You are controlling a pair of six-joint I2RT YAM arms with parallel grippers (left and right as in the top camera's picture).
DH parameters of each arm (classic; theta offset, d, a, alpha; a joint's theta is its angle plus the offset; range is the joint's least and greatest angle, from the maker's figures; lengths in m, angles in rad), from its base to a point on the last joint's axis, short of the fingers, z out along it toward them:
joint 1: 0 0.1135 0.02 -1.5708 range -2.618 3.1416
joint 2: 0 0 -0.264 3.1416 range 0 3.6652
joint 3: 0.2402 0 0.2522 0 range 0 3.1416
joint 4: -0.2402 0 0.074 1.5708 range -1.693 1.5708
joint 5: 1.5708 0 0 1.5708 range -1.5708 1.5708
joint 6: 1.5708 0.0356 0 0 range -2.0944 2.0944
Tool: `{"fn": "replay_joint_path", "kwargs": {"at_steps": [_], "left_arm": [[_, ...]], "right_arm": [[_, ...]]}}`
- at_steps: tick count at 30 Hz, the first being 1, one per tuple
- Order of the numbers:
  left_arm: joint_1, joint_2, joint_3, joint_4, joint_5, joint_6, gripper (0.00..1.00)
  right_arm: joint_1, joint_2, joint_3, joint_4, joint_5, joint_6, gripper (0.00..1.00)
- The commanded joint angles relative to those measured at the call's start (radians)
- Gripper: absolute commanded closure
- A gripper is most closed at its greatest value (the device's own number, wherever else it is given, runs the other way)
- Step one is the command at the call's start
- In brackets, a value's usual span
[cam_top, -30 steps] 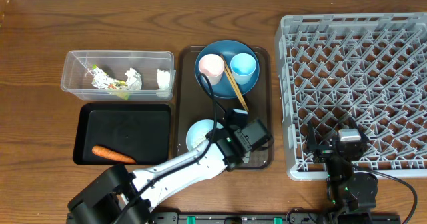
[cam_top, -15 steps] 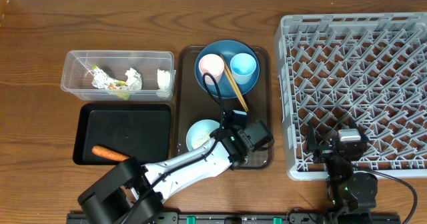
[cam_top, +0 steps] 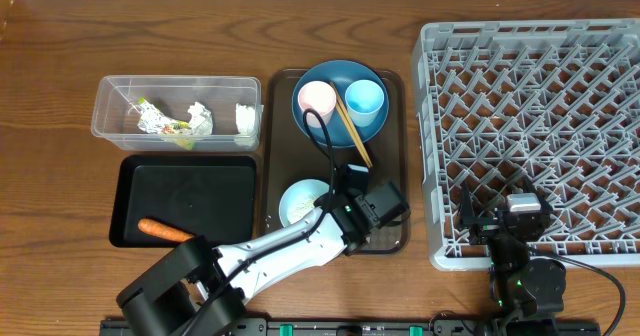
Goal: Sort waste into correct bins and load items into the dishwasher rack
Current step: 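Lower and close the left gripper on the rice bowl rim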
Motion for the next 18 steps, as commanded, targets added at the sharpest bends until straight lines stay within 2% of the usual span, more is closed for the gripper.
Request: {"fn": "replay_joint_path", "kwargs": {"at_steps": [1,18], "left_arm": [[0.000,0.004,-0.014,0.006,-0.027,-0.006,0.66],[0.000,0.055,-0.028,0.044,-0.028,-0.005,0.67]], "right_arm": [[0.028,0.002,-0.001,-0.004,0.007,-0.009,0.01],[0.028,0.002,-0.001,-0.004,0.007,-0.009,0.01]]}}
